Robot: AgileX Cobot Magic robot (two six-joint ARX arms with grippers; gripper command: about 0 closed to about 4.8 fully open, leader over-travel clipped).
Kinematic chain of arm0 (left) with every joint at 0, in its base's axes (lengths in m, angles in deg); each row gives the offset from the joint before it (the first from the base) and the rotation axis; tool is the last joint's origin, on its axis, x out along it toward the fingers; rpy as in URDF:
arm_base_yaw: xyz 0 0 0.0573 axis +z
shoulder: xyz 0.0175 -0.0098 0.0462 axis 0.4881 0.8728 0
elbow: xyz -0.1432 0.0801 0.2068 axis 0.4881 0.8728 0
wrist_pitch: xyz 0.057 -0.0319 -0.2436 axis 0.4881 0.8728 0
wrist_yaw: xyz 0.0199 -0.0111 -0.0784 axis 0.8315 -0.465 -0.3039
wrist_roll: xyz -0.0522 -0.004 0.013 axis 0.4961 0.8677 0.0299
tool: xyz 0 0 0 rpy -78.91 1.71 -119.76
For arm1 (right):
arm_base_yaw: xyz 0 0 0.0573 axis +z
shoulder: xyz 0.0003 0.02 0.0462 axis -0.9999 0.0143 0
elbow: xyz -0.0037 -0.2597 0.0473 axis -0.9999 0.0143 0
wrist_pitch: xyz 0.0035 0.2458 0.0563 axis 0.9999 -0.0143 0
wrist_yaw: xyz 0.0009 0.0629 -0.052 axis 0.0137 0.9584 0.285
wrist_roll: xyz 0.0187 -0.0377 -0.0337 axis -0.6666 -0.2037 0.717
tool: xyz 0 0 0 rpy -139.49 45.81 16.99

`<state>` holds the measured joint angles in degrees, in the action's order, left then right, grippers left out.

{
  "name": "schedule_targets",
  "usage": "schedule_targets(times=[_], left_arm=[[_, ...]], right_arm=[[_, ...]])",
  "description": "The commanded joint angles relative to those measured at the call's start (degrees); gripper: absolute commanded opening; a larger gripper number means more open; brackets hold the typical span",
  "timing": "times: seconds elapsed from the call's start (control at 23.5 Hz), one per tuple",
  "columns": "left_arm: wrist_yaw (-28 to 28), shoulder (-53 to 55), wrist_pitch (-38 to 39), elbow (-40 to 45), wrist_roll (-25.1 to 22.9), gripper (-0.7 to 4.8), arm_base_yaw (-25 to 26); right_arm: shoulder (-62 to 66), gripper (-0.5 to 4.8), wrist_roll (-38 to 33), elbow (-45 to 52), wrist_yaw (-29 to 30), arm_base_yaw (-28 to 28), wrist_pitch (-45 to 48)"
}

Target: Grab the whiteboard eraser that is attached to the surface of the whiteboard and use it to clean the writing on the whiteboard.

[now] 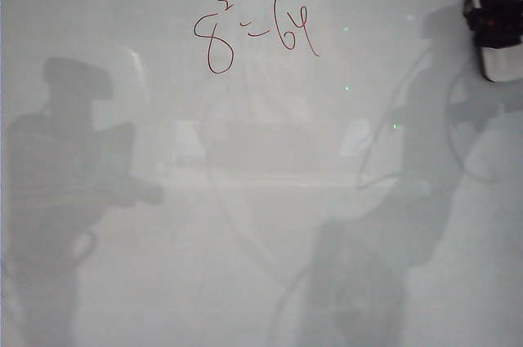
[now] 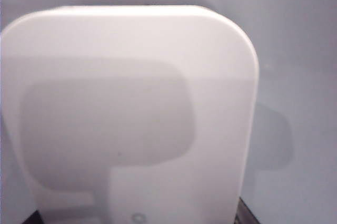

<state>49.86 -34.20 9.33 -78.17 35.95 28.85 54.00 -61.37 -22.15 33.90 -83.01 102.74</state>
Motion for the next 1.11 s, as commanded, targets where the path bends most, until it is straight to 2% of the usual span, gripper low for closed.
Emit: schedule_targets(times=[0.04,0.17,0.26,0.3,0.43,0.51,0.6,0.81,0.98,1.11], left_arm=[[3.1,0.1,-0.1,-0.3,-1.4,-0.06,0.0],[6.8,0.1,1.0,-0.3,-1.4,-0.05,0.0],[7.8,0.1,1.4,-0.4,-1.9,-0.06,0.0],[7.6,0.0,1.5,-0.4,-4.6,-0.06,0.0],[7.7,0.0,1.3,-0.4,-6.8,-0.05,0.0],[7.7,0.0,1.3,-0.4,-7.6,-0.06,0.0],[7.7,0.0,1.3,-0.4,-9.0,-0.05,0.0],[7.7,0.0,1.3,-0.4,-9.1,-0.06,0.0],[7.7,0.0,1.3,-0.4,-9.1,-0.06,0.0],[7.7,0.0,1.3,-0.4,-9.1,-0.05,0.0]], right_arm=[[-6.3,1.74,12.9,-3.6,-4.2,11.3,-11.4],[-6.6,1.75,15.5,-10.5,-11.2,20.5,-23.6],[-5.3,1.75,16.3,-14.9,-15.3,25.2,-27.5],[-2.6,1.76,16.7,-19.6,-19.5,30.1,-29.4],[6.5,1.75,18.2,-30.3,-26.2,36.8,-33.8],[12.1,1.8,18.0,-33.7,-28.2,37.1,-32.7],[13.7,1.8,18.0,-33.6,-28.4,37.1,-31.1],[14.4,1.8,17.6,-31.7,-28.2,37.1,-28.4],[13.2,1.8,12.5,-28.9,-28.1,36.1,-25.5],[10.6,1.8,8.9,-20.8,-23.1,34.7,-15.7]])
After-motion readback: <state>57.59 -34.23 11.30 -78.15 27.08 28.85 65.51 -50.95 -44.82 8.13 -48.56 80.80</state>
